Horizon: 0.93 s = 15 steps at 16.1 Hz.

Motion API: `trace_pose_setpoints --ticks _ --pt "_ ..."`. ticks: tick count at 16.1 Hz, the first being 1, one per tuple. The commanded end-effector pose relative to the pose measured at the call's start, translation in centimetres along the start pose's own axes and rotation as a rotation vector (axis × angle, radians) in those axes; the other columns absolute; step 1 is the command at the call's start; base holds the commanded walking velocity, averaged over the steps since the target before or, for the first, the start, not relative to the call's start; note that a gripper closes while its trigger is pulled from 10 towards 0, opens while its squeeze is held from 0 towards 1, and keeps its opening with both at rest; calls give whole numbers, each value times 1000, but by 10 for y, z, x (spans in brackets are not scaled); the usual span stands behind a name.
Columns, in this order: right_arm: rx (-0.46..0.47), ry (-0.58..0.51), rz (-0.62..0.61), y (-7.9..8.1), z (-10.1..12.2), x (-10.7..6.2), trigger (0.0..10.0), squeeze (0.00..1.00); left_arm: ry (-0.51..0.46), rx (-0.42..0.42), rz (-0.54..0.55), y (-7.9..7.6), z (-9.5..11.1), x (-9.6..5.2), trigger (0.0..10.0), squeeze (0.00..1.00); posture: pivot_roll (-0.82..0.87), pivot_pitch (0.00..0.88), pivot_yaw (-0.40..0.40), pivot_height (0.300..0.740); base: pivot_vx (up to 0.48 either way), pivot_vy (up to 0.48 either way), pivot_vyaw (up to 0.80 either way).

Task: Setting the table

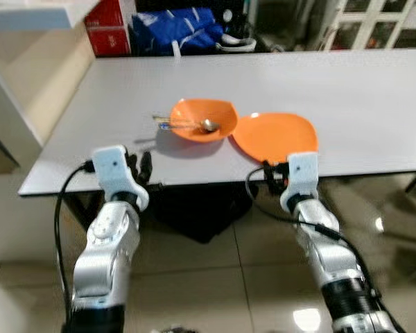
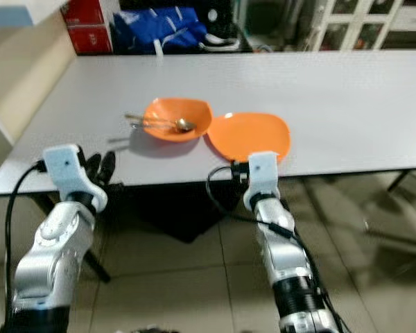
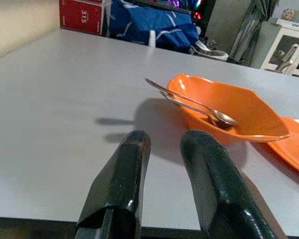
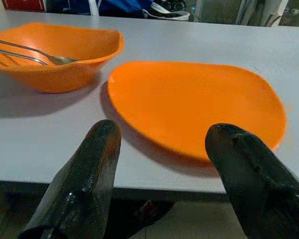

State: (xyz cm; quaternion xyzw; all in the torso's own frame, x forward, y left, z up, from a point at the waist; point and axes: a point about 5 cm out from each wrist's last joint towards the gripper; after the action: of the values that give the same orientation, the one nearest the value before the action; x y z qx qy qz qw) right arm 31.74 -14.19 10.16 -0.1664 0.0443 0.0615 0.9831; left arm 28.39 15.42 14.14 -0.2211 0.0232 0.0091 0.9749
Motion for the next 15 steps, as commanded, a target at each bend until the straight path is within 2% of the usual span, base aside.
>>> trace_pose_setpoints --ticks 1,7,9,10,12,15 --pt "-5 9 -3 -3 -3 1 10000 0 17 0 -8 -2 -3 1 10000 0 -114 0 58 740 0 480 0" --pt "14 16 -9 -3 -5 0 10000 0 29 22 -3 1 -4 1 10000 0 -116 0 67 740 0 480 0" --pt "39 -2 -24 -9 -5 -2 10000 0 26 60 -9 4 -3 -1 10000 0 -116 0 66 740 0 480 0" --pt "35 0 -19 -12 -7 -5 10000 0 25 89 -3 11 -2 -5 10000 0 -117 0 64 740 0 480 0" --pt "-16 -14 21 -20 -10 -21 10000 0 64 124 65 44 3 -23 10000 0 -111 1 67 740 0 480 0" --pt "-44 -12 64 -18 -11 -33 10000 0 77 141 114 62 7 -34 10000 0 -105 0 60 740 0 480 0"
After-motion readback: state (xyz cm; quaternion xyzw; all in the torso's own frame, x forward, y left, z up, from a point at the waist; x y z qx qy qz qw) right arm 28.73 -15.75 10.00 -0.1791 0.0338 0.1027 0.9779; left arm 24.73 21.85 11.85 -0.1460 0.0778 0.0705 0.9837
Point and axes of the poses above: a point about 5 cm out from each wrist's last joint towards the gripper, its own x axis pointing out of the wrist towards the gripper, its own z axis along the axis of the wrist's last joint, y = z × x, and after that the axes turned 14 degrees about -x, right-handed
